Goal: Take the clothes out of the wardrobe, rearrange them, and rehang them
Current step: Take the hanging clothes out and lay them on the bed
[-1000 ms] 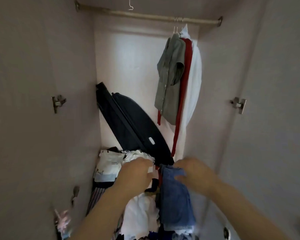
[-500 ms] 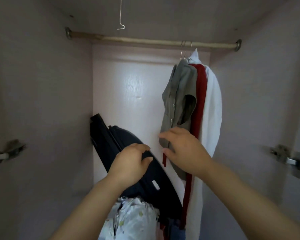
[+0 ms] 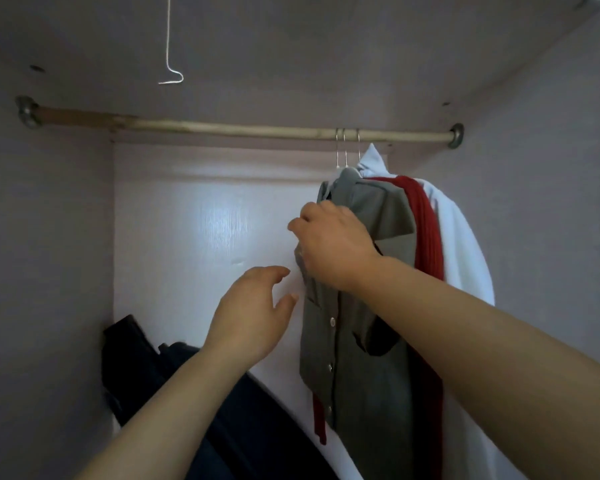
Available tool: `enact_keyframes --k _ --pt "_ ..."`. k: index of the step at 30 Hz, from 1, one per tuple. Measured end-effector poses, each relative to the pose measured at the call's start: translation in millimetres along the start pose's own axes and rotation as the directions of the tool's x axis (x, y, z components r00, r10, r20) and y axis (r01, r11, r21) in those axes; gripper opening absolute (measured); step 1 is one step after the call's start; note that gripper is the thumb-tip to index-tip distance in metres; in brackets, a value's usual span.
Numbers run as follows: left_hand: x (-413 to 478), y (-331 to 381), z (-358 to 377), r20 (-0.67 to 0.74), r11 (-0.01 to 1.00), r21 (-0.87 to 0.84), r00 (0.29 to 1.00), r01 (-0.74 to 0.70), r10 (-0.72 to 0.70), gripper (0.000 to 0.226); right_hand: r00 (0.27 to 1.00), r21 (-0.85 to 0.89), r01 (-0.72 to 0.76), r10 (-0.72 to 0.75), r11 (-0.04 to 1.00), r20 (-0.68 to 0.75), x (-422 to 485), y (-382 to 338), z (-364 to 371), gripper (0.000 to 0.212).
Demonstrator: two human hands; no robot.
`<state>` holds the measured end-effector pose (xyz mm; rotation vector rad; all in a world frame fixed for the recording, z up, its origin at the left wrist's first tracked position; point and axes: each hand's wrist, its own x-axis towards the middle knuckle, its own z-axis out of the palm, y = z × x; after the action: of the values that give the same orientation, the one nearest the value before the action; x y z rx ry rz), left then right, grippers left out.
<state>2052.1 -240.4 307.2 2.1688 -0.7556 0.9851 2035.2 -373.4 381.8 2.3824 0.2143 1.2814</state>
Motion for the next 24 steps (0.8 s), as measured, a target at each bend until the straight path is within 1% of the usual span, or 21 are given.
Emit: enact_keyframes --k 2,4,9,11,14,18,21,24 --pt "17.0 -10.7 5.3 -0.023 1.000 -0.012 1.000 -0.021 0.020 0.044 0.998 -0.048 -0.046 0.044 0.998 -0.034 22.7 10.0 11.7 0.036" --pt "29.8 -21.1 11.7 -0.040 0.999 -0.032 0.999 -0.035 0.033 0.043 0.994 -0.057 -0.087 0.083 0.995 -0.071 40.5 22.0 21.7 0.034" --pt "41.0 -41.3 36.5 -0.028 0.994 -0.094 0.998 -0.058 0.056 0.043 0.991 -0.142 -0.105 0.092 0.984 -0.096 57.9 59.6 45.3 0.035" --pt "44.6 -46.8 44.5 -0.021 0.991 -0.112 0.997 -0.079 0.077 0.043 0.981 -0.117 -0.166 0.152 0.979 -0.119 58.4 75.7 51.8 0.037" --pt "50.1 -52.6 52.5 -0.022 0.990 -0.111 0.997 -0.082 0.080 0.042 0.956 -0.033 -0.251 0.242 0.967 -0.167 58.5 96.5 60.1 0.042" --pt "57.6 -57.8 59.4 -0.029 0.997 -0.047 0.997 -0.069 0.068 0.044 0.904 0.061 -0.338 0.342 0.939 -0.257 61.3 120.4 75.5 0.044" --pt "69.1 -59.2 62.0 -0.069 0.998 0.000 0.995 -0.066 0.066 0.044 0.885 0.090 -0.358 0.369 0.929 -0.284 68.8 133.9 87.1 0.043" --pt "80.8 -58.4 65.0 -0.106 0.996 0.025 0.991 -0.081 0.083 0.043 0.888 0.070 -0.336 0.340 0.939 -0.308 78.2 146.4 96.1 0.041"
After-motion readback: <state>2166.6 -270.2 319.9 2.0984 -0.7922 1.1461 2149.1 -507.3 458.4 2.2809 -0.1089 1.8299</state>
